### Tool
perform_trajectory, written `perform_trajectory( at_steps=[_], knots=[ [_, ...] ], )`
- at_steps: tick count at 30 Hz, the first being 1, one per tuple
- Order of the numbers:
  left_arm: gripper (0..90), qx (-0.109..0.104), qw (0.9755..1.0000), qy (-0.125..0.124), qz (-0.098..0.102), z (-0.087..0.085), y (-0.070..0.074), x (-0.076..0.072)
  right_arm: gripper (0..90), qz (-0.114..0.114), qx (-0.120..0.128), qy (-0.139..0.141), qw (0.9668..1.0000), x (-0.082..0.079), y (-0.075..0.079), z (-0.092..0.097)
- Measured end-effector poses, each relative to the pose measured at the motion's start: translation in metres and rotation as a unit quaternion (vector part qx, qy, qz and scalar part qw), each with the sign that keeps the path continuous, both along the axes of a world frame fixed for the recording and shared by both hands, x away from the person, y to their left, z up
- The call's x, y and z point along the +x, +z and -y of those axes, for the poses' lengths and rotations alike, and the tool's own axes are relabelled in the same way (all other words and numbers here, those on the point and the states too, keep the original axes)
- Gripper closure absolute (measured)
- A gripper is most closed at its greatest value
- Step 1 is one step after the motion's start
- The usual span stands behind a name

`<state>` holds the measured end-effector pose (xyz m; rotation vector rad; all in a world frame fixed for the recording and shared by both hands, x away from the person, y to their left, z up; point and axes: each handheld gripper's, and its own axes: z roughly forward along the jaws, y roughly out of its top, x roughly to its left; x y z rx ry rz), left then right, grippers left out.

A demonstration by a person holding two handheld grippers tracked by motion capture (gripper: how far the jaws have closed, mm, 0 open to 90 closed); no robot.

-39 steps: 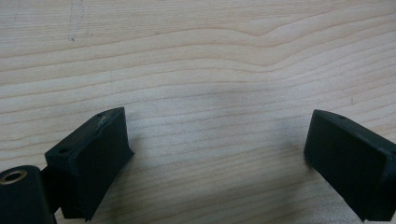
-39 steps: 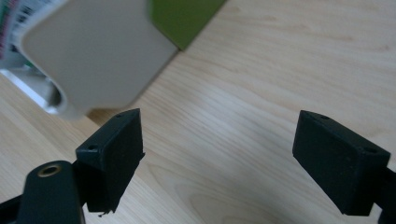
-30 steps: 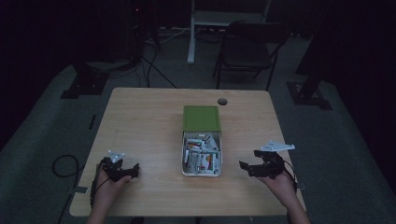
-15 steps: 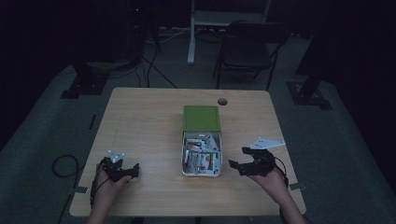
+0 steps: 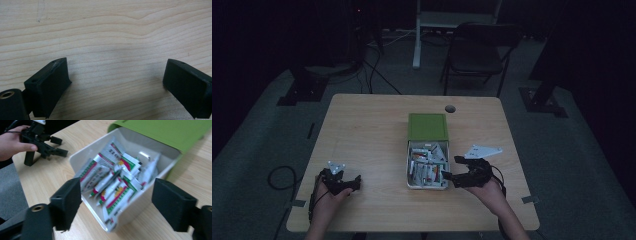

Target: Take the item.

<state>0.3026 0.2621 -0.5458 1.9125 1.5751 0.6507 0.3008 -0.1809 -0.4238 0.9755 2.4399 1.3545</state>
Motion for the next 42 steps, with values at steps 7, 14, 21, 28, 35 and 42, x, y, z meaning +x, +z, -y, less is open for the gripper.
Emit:
perform_trajectory(
  at_steps=[7, 14, 21, 28, 35, 42],
  knots=[
    [6.9, 0.000, 1.0000, 0.000, -0.001, 0.000, 0.000, 0.000, 32.2, -0.004, -0.001, 0.022, 0.9997, -0.001, -0.005, -0.021],
    [6.9, 0.000, 1.0000, 0.000, -0.001, 0.000, 0.000, 0.000, 34.1, -0.015, 0.001, 0.030, 0.9995, -0.001, -0.014, -0.037],
    [6.9, 0.000, 1.0000, 0.000, -0.001, 0.000, 0.000, 0.000, 42.6, -0.018, 0.002, 0.015, 0.9997, -0.003, -0.023, -0.052],
    [6.9, 0.000, 1.0000, 0.000, -0.001, 0.000, 0.000, 0.000, 52.5, -0.018, -0.004, -0.009, 0.9998, -0.007, -0.035, -0.064],
    [6.9, 0.000, 1.0000, 0.000, 0.000, 0.000, 0.000, 0.000, 59.5, -0.011, -0.012, -0.042, 0.9990, -0.009, -0.047, -0.074],
    [6.9, -0.001, 1.0000, 0.001, 0.000, 0.000, 0.000, 0.000, 59.8, -0.014, -0.020, -0.063, 0.9977, -0.009, -0.060, -0.086]
  ],
)
